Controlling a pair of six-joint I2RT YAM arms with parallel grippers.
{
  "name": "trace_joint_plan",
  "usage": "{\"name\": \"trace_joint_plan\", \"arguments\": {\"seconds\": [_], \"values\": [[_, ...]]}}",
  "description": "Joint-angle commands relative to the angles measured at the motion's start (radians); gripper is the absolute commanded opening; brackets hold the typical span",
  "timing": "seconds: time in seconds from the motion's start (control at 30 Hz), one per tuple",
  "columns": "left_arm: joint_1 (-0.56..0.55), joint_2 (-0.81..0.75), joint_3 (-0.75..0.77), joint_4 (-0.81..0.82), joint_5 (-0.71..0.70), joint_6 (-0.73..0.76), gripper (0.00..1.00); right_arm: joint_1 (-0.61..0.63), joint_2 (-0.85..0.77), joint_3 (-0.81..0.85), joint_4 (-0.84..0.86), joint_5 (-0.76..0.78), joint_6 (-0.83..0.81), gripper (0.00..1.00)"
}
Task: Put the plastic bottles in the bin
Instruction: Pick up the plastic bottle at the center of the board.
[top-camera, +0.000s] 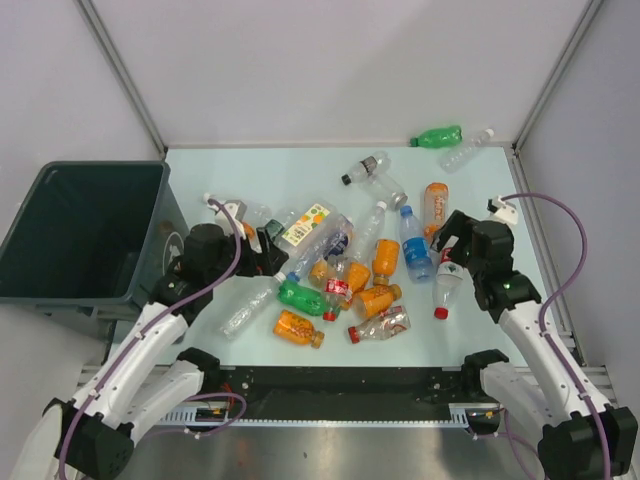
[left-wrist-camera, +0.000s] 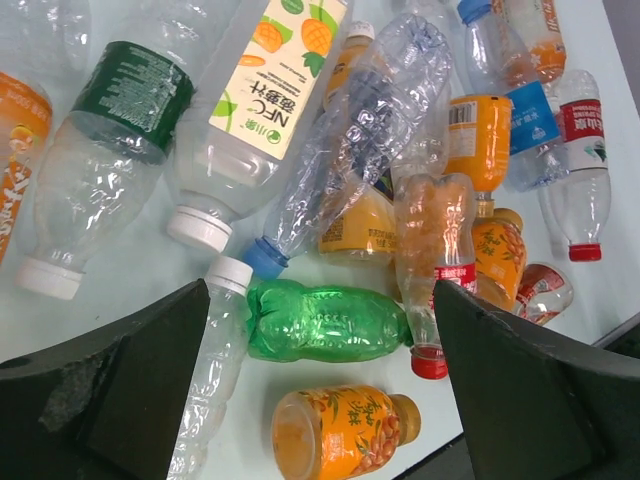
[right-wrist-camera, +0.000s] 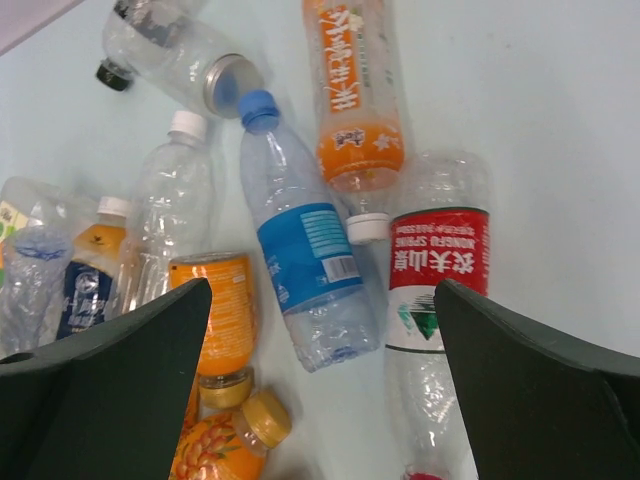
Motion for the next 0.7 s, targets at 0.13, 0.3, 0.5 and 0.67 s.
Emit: {"name": "trace_joint_plan", "arguments": {"seconds": [0.13, 0.3, 0.5, 0.67], "values": [[-0.003, -0.073, 0.081, -0.132, -0.169, -0.049, 1.00, -0.044, -0.116, 0.044, -0.107, 0.127, 0.100, 1.00], [0.009, -0.204, 0.012, -0.014, -0.183, -0.130, 1.00, -0.201, -0.115, 0.047, -0.129, -0.115, 0.071, 1.00], [0.012, -0.118, 0.095, -0.139, -0.086, -0.088, 1.00, -0.257, -0.135, 0.046, -0.156, -0.238, 0.029, 1.00], [-0.028, -0.124, 0.115, -0.178, -0.020, -0.099, 0.98, -0.257, -0.120, 0.049, -0.175, -0.295, 0.046, 1.00]]}}
